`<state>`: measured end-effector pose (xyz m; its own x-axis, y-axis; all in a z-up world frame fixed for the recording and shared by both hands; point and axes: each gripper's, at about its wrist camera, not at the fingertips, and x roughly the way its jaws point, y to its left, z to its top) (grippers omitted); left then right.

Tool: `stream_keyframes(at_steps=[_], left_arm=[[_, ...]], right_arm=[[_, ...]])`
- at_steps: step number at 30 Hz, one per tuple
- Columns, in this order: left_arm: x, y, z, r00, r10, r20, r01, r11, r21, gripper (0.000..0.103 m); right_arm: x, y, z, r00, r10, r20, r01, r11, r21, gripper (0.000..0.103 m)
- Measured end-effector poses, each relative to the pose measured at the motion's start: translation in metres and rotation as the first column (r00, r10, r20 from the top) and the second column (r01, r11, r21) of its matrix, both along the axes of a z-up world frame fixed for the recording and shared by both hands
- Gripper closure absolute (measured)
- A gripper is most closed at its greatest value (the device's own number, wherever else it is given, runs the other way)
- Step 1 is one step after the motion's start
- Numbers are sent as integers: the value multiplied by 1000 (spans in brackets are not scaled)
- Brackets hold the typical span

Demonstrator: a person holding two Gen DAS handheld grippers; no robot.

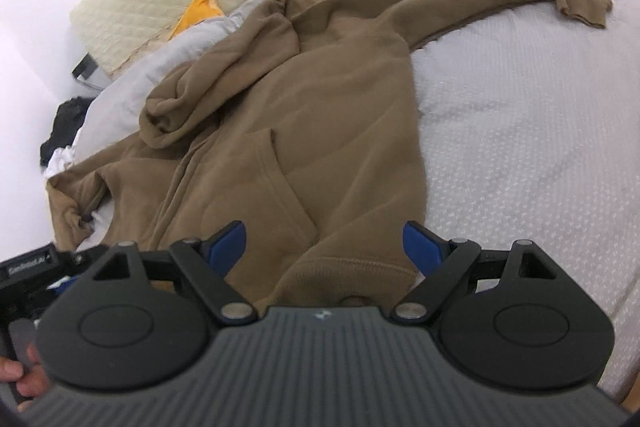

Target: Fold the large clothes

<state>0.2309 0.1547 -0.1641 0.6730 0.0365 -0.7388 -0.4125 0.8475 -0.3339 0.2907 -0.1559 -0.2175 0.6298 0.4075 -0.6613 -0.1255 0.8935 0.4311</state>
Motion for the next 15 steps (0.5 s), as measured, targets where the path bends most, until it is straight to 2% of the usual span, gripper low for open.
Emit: stream_keyframes(at_steps=[5, 8, 10, 15], left_arm=[[-6, 32, 14, 997, 36, -63, -40, 997, -67, 38], [-8, 50, 23, 993, 67, -101, -73, 996, -59, 30], [-9, 62, 27, 988, 94, -125, -101, 994, -49, 27], [-10, 88, 21, 970, 154, -189, -159, 987, -15, 24]], right_arm=[[6, -2, -5, 999, -4, -39, 4, 1000, 9, 16], [10, 0, -7, 998, 3, -62, -3, 1000, 2, 15], [11, 0, -8, 998, 1, -68, -1, 1000, -7, 0], [14, -1, -12, 996, -14, -88, 13, 1000, -13, 0]])
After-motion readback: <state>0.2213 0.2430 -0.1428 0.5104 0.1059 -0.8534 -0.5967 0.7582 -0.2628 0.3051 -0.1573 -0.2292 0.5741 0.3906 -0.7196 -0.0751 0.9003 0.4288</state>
